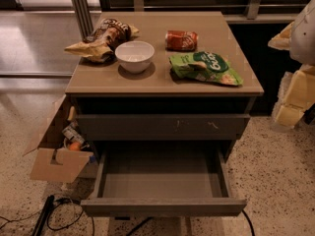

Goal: Close middle drawer

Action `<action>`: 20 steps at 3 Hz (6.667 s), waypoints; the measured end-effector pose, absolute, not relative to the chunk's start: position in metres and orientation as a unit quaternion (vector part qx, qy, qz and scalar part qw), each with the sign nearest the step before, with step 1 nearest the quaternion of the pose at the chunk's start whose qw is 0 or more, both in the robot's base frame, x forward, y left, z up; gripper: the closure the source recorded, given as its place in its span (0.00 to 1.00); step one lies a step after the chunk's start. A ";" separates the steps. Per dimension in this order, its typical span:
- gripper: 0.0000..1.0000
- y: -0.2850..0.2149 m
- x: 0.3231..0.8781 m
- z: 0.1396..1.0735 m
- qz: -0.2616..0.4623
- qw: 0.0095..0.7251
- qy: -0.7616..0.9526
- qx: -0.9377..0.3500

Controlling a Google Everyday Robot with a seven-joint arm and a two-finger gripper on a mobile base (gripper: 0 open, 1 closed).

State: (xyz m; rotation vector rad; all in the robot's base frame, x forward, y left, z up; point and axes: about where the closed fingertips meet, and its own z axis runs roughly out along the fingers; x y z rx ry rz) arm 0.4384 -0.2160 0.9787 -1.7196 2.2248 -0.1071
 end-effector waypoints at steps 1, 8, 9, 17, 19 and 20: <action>0.00 -0.215 0.438 0.979 -0.040 0.164 0.780 -0.603; 1.00 -0.175 0.382 0.784 0.104 0.242 0.767 -0.585; 1.00 -0.173 0.382 0.780 0.107 0.243 0.767 -0.584; 1.00 -0.136 0.383 0.501 0.215 0.258 0.810 -0.480; 1.00 -0.119 0.394 0.433 0.226 0.253 0.823 -0.455; 0.87 -0.116 0.394 0.425 0.228 0.252 0.825 -0.452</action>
Offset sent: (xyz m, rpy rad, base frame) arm -0.0320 0.0207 -0.0942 0.1590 0.1210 0.0176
